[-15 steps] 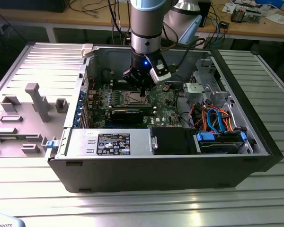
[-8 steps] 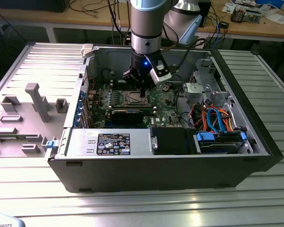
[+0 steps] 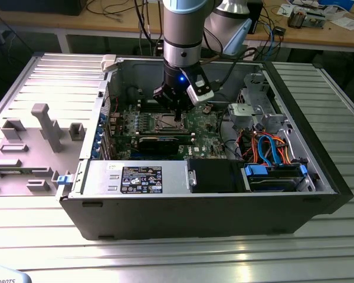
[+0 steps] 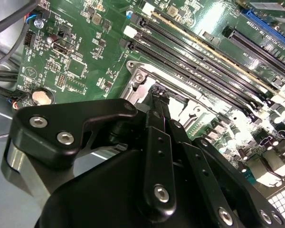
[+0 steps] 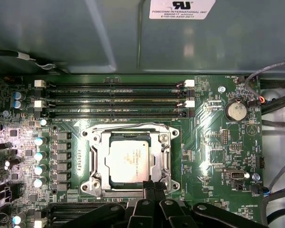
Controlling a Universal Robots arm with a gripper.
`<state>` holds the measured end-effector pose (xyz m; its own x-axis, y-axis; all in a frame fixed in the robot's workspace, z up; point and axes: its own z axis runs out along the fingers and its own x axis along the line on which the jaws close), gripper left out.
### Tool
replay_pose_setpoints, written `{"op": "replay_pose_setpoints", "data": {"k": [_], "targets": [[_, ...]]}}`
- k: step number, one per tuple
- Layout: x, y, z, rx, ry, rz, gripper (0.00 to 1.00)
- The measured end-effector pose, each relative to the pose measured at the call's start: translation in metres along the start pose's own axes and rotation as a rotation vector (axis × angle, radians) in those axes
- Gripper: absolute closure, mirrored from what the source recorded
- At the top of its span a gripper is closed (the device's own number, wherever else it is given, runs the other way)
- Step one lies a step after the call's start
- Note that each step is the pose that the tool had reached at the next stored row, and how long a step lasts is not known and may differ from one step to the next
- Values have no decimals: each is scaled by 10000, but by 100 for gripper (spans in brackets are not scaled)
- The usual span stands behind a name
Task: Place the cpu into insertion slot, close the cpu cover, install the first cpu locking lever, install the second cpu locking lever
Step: 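Install the second cpu locking lever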
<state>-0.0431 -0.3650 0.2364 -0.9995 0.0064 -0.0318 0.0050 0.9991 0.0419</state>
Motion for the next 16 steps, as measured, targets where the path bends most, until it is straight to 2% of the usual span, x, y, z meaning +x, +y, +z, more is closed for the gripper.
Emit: {"op": "replay_pose_setpoints", "data": {"k": [4,16], "targets": [[1,-25,1,-1,-1,3,89],[0,-28,1,0,0,2,89]]}}
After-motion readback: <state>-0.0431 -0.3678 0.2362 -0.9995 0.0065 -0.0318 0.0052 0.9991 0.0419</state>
